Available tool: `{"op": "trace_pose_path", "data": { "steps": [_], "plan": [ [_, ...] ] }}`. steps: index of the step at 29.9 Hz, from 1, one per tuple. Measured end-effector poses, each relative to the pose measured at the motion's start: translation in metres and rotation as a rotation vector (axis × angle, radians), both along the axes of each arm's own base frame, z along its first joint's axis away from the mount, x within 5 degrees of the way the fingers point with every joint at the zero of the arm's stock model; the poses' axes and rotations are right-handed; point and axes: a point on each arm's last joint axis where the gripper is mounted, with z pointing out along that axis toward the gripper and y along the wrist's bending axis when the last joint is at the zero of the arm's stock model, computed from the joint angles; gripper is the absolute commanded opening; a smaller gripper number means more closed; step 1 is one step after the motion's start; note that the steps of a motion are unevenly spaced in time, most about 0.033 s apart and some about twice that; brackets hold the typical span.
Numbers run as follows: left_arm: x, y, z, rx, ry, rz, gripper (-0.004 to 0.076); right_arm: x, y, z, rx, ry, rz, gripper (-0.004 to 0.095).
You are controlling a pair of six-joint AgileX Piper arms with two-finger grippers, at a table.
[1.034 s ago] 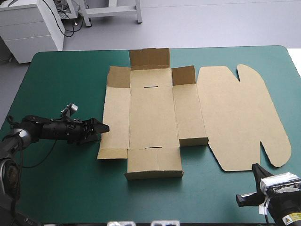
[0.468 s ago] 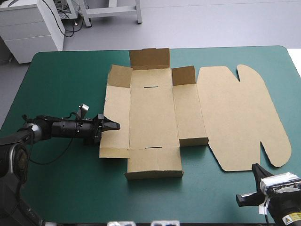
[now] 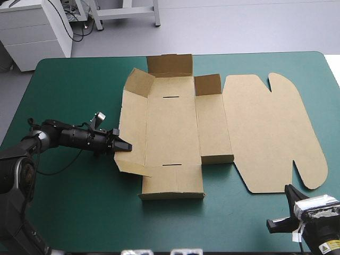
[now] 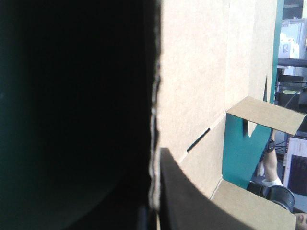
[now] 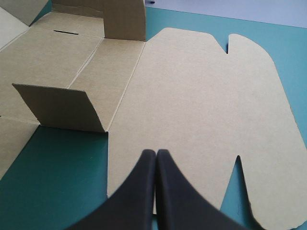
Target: Fold the box
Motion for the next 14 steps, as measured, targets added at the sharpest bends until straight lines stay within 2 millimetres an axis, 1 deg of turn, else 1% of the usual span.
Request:
{"op": "trace_pose_path", "data": {
  "steps": [4,8,11,14],
  "plan": [
    [0.012,0.005,0.013,0.066,-0.075,-0.047,-0.0008,0.000,0.000,0.000,0.003,0.000,0.001,-0.0019],
    [0.025,0.013,0.028,0.193,-0.133,-0.113,-0.0008,0.000,0.002,0.001,0.053,-0.001,0.009,-0.0019],
    [0.034,0.018,0.043,0.260,-0.176,-0.138,-0.0008,0.000,0.003,0.001,0.078,-0.001,0.013,-0.0019],
    [0.045,0.019,0.062,0.336,-0.252,-0.176,-0.0008,0.000,0.004,0.002,0.086,-0.002,0.016,-0.0019]
  ]
}}
